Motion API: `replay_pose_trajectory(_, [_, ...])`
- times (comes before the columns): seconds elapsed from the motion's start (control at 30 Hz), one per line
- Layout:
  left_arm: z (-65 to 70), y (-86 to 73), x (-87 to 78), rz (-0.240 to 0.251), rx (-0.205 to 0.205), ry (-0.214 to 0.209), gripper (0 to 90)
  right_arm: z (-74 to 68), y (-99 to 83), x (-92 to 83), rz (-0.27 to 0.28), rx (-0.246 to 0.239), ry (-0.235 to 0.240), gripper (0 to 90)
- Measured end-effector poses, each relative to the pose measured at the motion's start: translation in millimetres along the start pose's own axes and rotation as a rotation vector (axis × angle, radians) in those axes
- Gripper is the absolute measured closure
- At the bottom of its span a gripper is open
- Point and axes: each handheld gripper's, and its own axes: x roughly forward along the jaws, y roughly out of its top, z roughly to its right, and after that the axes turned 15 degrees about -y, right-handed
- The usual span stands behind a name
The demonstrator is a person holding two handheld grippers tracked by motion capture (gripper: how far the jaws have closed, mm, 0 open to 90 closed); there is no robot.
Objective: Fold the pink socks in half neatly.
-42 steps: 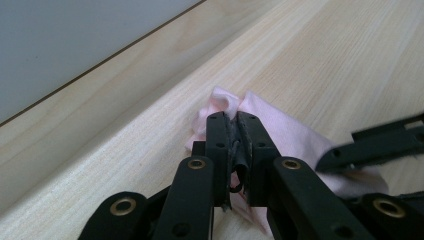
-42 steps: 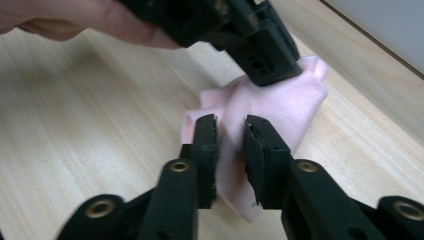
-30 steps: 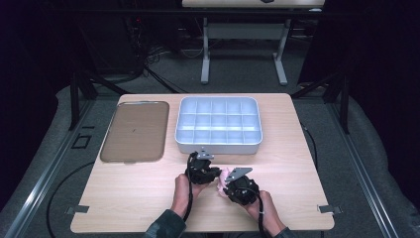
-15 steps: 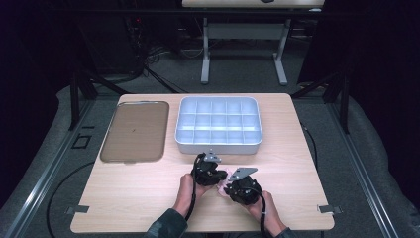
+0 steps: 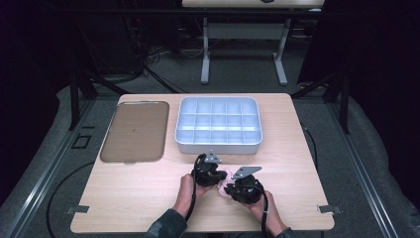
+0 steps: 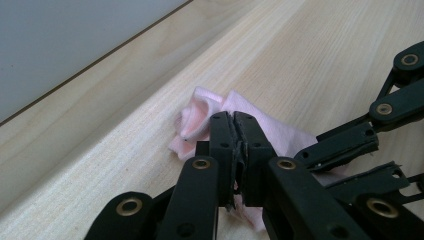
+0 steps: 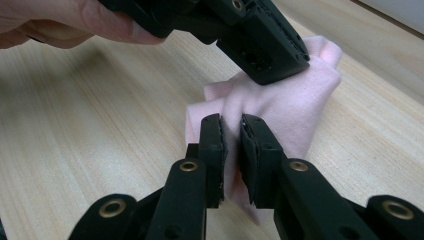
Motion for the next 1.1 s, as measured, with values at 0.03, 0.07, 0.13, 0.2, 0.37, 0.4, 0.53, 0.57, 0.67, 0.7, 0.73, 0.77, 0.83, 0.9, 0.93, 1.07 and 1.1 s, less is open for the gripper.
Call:
replay_pose_trajectory(0.03, [0.1, -0.1, 0.2, 0.000, 0.001, 0.002, 87.2, 0.0, -0.3, 0.0, 0.002, 0.001, 0.002, 79.8])
replay_pose_trajectory(0.07, [0.5, -0.4, 0.4, 0.000, 0.004, 0.006, 87.4, 0.0, -0.4, -0.1, 0.003, 0.002, 0.002, 79.7])
replay_pose_trajectory(0.13, [0.7, -1.1, 0.3, 0.003, 0.007, 0.009, 87.7, 0.2, -1.8, 0.0, 0.016, 0.004, 0.005, 79.5])
replay_pose_trajectory(0.2, [0.8, -3.3, 0.2, 0.015, 0.007, 0.008, 88.1, 4.3, -3.5, 0.3, 0.023, 0.018, 0.025, 78.8])
replay_pose_trajectory(0.37, [0.8, -5.3, 0.4, 0.035, -0.004, 0.010, 88.4, 0.9, -2.1, -3.1, 0.021, -0.011, 0.015, 72.2])
replay_pose_trajectory(0.4, [1.1, -5.3, 0.5, 0.035, -0.005, 0.013, 88.4, -0.8, -1.4, -4.4, 0.019, -0.015, 0.010, 71.0])
replay_pose_trajectory(0.53, [0.9, -5.5, 0.0, 0.033, -0.007, 0.013, 88.4, -4.3, -1.2, -11.3, 0.009, -0.041, 0.002, 70.0])
replay_pose_trajectory(0.57, [1.1, -5.6, 0.1, 0.033, -0.005, 0.015, 88.4, -3.8, -2.1, -11.6, 0.002, -0.043, 0.008, 70.2])
replay_pose_trajectory(0.67, [1.6, -5.8, 0.1, 0.034, -0.007, 0.019, 88.4, 0.3, -6.6, -9.1, -0.023, -0.034, 0.050, 70.1])
replay_pose_trajectory(0.7, [2.2, -6.1, 0.4, 0.038, -0.008, 0.023, 88.5, 6.5, -7.7, -11.2, -0.036, -0.024, 0.079, 69.6])
replay_pose_trajectory(0.73, [2.2, -6.1, 0.4, 0.038, -0.008, 0.023, 88.5, 6.5, -7.7, -11.2, -0.036, -0.024, 0.079, 69.6])
replay_pose_trajectory(0.77, [2.2, -6.0, 0.4, 0.038, -0.008, 0.024, 88.5, 13.9, -7.8, -15.6, -0.039, -0.001, 0.098, 67.9])
replay_pose_trajectory(0.83, [2.0, -6.0, 0.2, 0.037, -0.009, 0.023, 88.5, 18.4, -7.7, -18.0, -0.032, 0.018, 0.104, 66.2])
replay_pose_trajectory(0.9, [2.2, -6.0, 0.3, 0.037, -0.008, 0.024, 88.5, 28.2, -6.2, -23.3, -0.027, 0.061, 0.099, 63.0])
replay_pose_trajectory(0.93, [2.3, -5.9, 0.3, 0.036, -0.008, 0.026, 88.5, 32.2, -4.8, -25.0, -0.022, 0.088, 0.090, 61.5])
replay_pose_trajectory(1.07, [1.4, -6.4, 0.0, 0.044, -0.023, 0.018, 88.5, 41.6, 3.5, -24.5, -0.036, 0.155, 0.055, 56.3])
replay_pose_trajectory(1.1, [0.8, -6.7, -0.1, 0.047, -0.024, 0.014, 88.5, 41.8, 5.6, -22.5, -0.041, 0.159, 0.046, 54.5])
